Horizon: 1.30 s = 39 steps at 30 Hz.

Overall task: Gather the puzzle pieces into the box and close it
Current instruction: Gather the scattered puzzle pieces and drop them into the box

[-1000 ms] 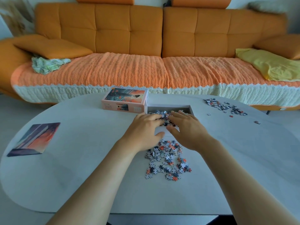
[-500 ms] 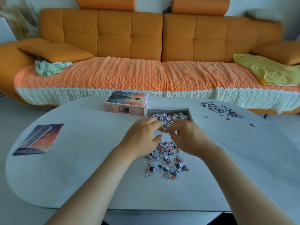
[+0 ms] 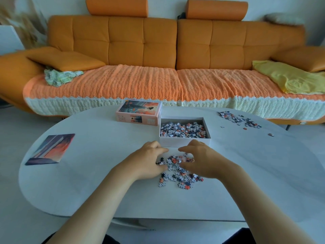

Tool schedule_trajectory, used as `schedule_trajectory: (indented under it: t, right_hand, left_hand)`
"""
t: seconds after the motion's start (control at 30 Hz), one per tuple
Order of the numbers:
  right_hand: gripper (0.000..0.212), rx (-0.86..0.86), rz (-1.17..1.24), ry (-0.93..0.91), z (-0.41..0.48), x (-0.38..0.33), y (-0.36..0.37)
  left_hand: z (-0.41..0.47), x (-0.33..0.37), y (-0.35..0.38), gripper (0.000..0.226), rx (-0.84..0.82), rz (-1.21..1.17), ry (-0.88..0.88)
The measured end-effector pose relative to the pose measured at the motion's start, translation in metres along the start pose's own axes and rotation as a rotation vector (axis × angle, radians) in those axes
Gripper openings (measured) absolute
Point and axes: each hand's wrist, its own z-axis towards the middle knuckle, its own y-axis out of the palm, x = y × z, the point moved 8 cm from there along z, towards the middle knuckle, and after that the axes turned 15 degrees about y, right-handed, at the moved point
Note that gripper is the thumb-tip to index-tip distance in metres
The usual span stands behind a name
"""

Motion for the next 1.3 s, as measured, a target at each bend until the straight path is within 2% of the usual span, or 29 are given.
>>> schedule_trajectory:
  t: [0.07, 0.1, 0.17, 0.4, 0.7, 0.8, 0.97, 1.1, 1.3]
  right_hand:
    - [0.075, -0.047, -0.066, 0.028, -0.002, 0.001, 0.005]
    - [0.077, -0.055, -0.094, 0.030, -0.003, -0.002, 0.007]
    - [0.070, -0.044, -0.069, 0.035, -0.001, -0.008, 0.010]
    - [0.025, 0.049, 0.069, 0.060, 0.011, -0.016, 0.005]
    - [0.013, 0.069, 0.241, 0.131, 0.019, -0.007, -0.020]
    - [0.013, 0.153, 0.382, 0.135, 0.022, -0.002, -0.041]
    - [0.007, 0.391, 0.517, 0.119, 0.031, 0.007, -0.068]
    - [0.008, 0.553, 0.486, 0.089, 0.044, 0.013, -0.078]
    - [0.023, 0.361, 0.260, 0.077, 0.064, 0.012, -0.052]
  left_hand:
    - [-0.002, -0.004, 0.004, 0.066, -0.051, 0.014, -0.022]
    - [-0.002, -0.003, 0.006, 0.063, -0.061, 0.016, -0.017]
    - [0.001, 0.002, 0.008, 0.052, -0.035, 0.004, 0.005]
    - [0.013, 0.009, 0.002, 0.022, 0.097, -0.025, 0.033]
    - [0.026, 0.007, -0.024, 0.017, 0.264, -0.158, 0.036]
    - [0.037, 0.004, -0.036, 0.015, 0.339, -0.210, 0.027]
    - [0.060, 0.001, -0.057, 0.018, 0.538, -0.222, 0.040]
    - [0.074, -0.006, -0.055, 0.021, 0.574, -0.175, 0.041]
    - [0.079, -0.002, -0.040, 0.029, 0.442, -0.090, 0.119]
